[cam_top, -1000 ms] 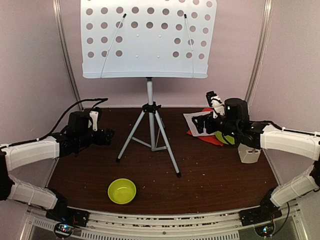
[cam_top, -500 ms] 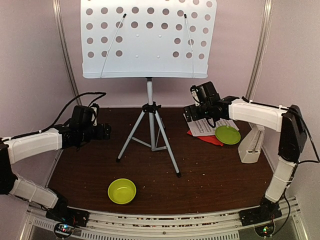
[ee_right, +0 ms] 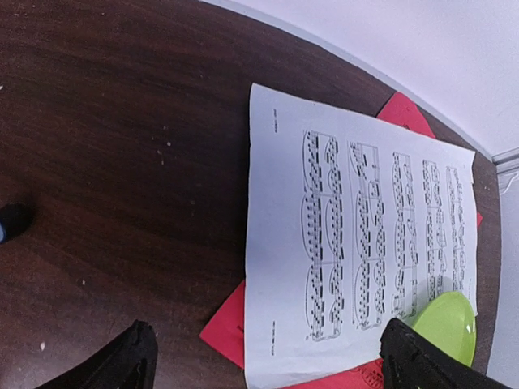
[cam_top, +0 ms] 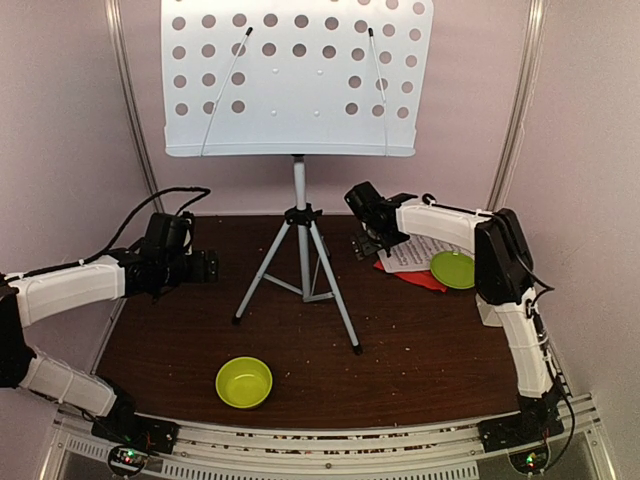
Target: Set up the instrument practice props
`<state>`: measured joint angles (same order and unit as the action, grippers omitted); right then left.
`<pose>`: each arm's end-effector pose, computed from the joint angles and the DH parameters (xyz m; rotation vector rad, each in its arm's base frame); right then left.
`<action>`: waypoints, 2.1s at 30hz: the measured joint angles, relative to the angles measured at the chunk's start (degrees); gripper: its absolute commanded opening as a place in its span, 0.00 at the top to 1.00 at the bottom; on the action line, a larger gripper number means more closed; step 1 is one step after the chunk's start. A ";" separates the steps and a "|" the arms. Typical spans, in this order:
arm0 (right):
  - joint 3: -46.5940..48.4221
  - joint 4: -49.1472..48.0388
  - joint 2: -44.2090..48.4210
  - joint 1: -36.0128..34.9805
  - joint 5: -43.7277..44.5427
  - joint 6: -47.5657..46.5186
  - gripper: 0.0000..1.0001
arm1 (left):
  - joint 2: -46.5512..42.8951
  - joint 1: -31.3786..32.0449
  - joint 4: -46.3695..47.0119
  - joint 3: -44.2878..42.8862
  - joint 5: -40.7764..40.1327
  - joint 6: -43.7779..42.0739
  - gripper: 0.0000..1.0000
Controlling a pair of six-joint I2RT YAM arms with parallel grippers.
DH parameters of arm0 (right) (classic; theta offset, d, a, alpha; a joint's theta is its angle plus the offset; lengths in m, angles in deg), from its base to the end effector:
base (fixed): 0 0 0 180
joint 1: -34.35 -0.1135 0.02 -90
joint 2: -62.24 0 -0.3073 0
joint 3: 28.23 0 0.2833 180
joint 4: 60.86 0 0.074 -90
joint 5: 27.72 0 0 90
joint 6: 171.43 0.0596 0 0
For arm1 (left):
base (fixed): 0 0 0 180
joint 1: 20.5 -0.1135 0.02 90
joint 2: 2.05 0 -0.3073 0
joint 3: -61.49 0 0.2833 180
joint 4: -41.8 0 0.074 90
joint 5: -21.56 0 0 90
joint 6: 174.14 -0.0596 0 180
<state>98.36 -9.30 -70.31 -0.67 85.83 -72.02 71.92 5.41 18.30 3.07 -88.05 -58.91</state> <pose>0.4876 0.3126 0.2020 -0.3998 2.4332 -0.2039 0.2868 -0.1171 0.2509 -0.1682 2.2019 -0.1095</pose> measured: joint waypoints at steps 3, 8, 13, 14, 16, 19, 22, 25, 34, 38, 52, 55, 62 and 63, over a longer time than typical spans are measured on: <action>7.15 3.56 -4.79 0.00 1.90 -0.24 0.06 | 0.02 0.00 -0.31 0.00 -0.46 0.00 0.02; 12.81 7.89 -9.66 0.02 5.03 -0.70 0.07 | 0.13 0.00 -0.44 0.00 -1.05 -0.02 0.02; 15.02 11.45 -12.35 0.02 8.61 -2.08 0.10 | 0.20 0.00 -0.46 0.00 -1.20 -0.04 0.02; 15.37 11.74 -12.70 0.02 9.18 -2.40 0.11 | 0.24 0.00 -0.46 -0.02 -1.22 -0.07 0.02; 15.45 12.52 -13.00 0.04 10.38 -3.50 0.11 | 0.42 0.00 -0.48 -0.13 -1.25 -0.13 0.02; 15.37 13.22 -13.03 0.15 11.89 -4.72 0.10 | 0.87 0.00 -0.48 -0.35 -1.27 -0.31 0.02; 14.64 13.42 -13.03 0.46 12.76 -6.08 0.11 | 1.40 0.00 -0.48 -0.46 -1.25 -0.66 0.02; 13.79 14.23 -13.03 1.22 12.79 -6.64 0.15 | 1.95 0.00 -0.48 -0.74 -1.25 -1.09 0.02; 7.43 13.79 -9.94 3.52 9.60 -6.84 0.44 | 2.01 0.00 -0.33 -1.18 -1.22 -1.77 0.02; 1.81 13.14 -6.56 3.93 4.96 -7.15 0.59 | 1.99 0.00 -0.28 -1.18 -1.20 -1.77 0.02; -2.58 13.07 -2.97 6.36 -9.25 -4.55 0.76 | -1.05 0.00 -0.17 -0.26 -1.36 -1.77 0.02; -4.35 12.72 -1.55 7.45 -14.40 -3.54 0.76 | -1.81 0.00 -0.22 -0.02 -1.66 -1.77 0.02; -13.11 11.17 4.09 9.05 -25.46 -2.12 0.76 | -2.93 0.00 -0.35 0.63 -2.27 -2.16 0.02; -14.49 10.97 4.96 9.05 -26.88 -1.92 0.76 | -3.02 0.00 -0.37 0.70 -2.32 -2.23 0.02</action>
<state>83.87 1.68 -65.35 8.37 58.94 -73.94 68.90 5.41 17.93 3.77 -90.37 -61.14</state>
